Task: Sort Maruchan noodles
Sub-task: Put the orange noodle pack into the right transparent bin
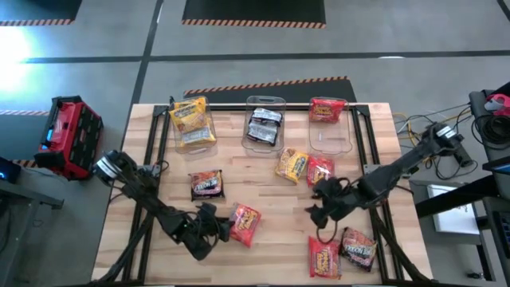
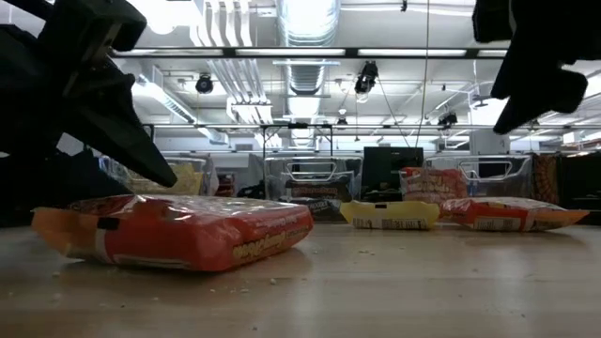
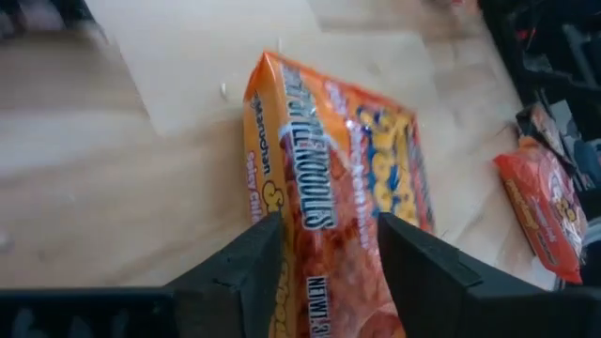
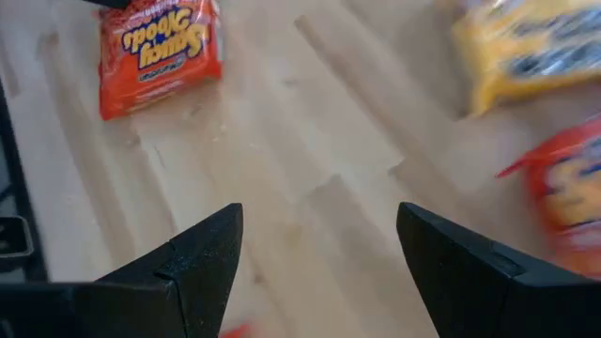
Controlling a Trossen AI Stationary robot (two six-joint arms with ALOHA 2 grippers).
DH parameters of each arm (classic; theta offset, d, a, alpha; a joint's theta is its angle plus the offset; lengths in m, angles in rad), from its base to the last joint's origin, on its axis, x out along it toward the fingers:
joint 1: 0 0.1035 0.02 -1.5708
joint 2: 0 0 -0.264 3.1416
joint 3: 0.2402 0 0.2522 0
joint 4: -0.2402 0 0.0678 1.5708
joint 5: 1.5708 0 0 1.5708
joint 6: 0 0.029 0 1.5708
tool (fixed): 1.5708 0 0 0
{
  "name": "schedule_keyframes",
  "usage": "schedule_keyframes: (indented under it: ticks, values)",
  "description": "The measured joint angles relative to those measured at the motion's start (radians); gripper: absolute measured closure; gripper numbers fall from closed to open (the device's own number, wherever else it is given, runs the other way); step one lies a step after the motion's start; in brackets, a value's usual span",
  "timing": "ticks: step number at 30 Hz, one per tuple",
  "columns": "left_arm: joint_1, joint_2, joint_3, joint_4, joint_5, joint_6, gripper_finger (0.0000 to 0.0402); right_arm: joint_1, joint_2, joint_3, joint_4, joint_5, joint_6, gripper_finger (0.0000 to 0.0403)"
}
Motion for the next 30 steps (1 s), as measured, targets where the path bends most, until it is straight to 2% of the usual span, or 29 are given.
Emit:
schedule_keyframes:
  ticks: [3, 8, 16, 30]
  values:
    - [0.013, 0.035, 0.000, 0.079, 0.054, 0.010, 0.0220, -0.005, 0.069, 0.000, 0.087, -0.058, 0.017, 0.0131]
    - [0.031, 0.087, 0.000, 0.220, 0.065, 0.093, 0.0189, -0.025, 0.164, 0.000, 0.228, -0.164, -0.011, 0.0134]
    - [0.048, 0.107, 0.001, 0.260, 0.056, 0.108, 0.0178, -0.091, 0.317, 0.000, 0.457, -0.291, -0.119, 0.0139]
    - [0.102, 0.107, 0.001, 0.304, 0.043, 0.136, 0.0177, -0.157, 0.459, 0.000, 0.636, -0.337, -0.264, 0.0147]
